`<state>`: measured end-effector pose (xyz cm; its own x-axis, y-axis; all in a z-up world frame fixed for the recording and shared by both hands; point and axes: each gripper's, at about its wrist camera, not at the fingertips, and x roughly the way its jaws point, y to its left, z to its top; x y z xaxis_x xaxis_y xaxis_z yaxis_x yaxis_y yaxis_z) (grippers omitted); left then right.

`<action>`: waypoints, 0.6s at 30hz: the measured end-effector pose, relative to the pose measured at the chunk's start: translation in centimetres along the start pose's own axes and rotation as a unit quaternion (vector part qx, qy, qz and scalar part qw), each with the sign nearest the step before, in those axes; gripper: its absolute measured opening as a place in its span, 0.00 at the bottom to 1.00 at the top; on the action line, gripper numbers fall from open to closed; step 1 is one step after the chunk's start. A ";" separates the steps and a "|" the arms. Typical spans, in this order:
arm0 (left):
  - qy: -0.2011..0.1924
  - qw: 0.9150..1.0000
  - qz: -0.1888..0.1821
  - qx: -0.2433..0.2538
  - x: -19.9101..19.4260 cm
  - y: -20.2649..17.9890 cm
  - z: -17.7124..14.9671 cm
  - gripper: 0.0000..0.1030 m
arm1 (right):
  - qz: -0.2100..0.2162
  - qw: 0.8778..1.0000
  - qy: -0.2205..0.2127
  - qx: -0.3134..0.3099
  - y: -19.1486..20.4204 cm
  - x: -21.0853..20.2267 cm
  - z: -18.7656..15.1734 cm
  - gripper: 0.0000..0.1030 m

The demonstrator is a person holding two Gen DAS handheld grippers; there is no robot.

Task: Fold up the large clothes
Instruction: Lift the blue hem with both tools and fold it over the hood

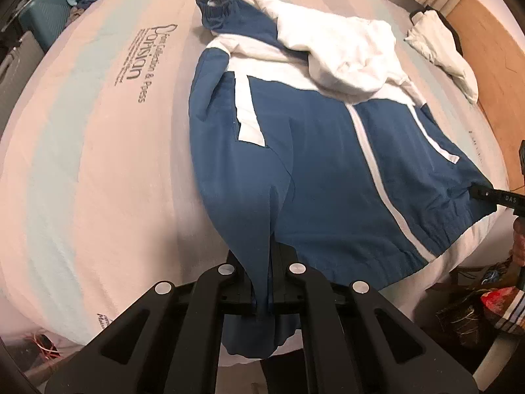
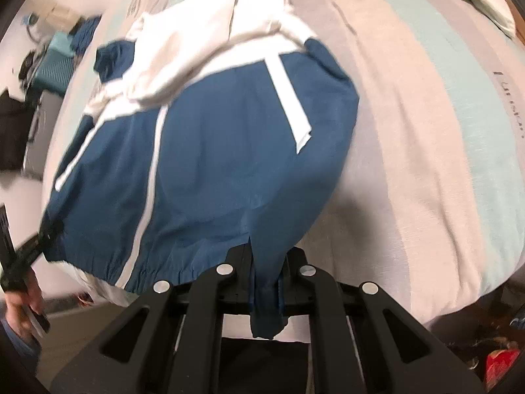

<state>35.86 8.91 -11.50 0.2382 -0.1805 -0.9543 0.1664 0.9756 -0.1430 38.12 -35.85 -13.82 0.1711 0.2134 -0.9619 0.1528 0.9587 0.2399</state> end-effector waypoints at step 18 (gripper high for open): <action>-0.023 0.998 0.054 -0.025 -3.5 -1.1 15.3 0.02 | 0.099 0.995 -0.026 0.015 -1.8 -2.7 14.4 0.06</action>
<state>49.50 6.55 -4.00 0.2957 -0.0774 -0.9522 0.0887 0.9946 -0.0533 51.38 -40.81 -9.73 0.2512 0.3861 -0.8876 0.1408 0.8927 0.4281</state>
